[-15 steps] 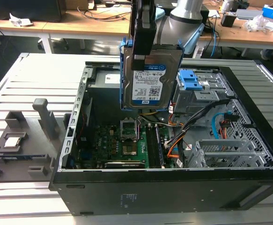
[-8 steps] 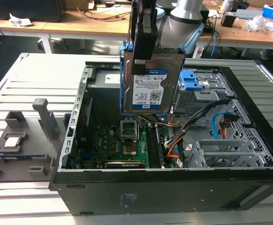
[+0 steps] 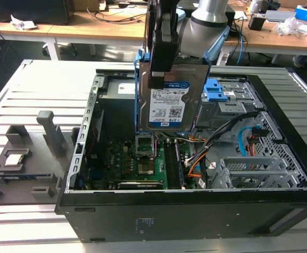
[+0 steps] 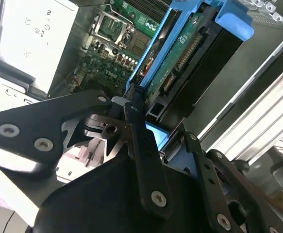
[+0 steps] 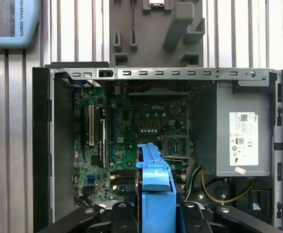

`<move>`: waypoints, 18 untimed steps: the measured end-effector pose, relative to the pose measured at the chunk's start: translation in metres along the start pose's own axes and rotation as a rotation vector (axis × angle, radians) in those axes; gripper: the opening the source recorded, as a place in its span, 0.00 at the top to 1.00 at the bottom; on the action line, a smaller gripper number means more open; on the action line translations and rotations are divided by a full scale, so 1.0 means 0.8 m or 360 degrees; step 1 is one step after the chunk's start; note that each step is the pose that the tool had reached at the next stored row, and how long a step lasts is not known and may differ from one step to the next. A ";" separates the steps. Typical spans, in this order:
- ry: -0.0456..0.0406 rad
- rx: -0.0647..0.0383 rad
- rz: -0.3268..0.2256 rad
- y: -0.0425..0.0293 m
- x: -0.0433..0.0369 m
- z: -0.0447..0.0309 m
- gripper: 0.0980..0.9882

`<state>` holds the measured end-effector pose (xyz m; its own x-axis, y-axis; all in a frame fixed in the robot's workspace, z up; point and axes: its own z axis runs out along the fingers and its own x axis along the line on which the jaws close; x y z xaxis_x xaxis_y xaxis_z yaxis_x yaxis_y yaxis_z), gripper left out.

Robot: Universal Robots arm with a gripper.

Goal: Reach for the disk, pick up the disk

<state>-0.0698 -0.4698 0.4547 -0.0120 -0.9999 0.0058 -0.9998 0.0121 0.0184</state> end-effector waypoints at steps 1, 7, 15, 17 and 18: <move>0.0000 0.0000 0.0000 0.0000 0.002 0.0000 0.70; 0.0000 0.0000 0.0000 -0.0003 0.016 0.0001 0.70; 0.0000 0.0000 0.0000 -0.0006 0.035 0.0003 0.70; 0.0000 0.0000 0.0000 -0.0007 0.039 0.0004 0.70; 0.0000 0.0000 0.0000 -0.0008 0.041 0.0003 0.70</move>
<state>-0.0695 -0.5023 0.4546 -0.0120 -0.9999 0.0058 -0.9998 0.0121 0.0185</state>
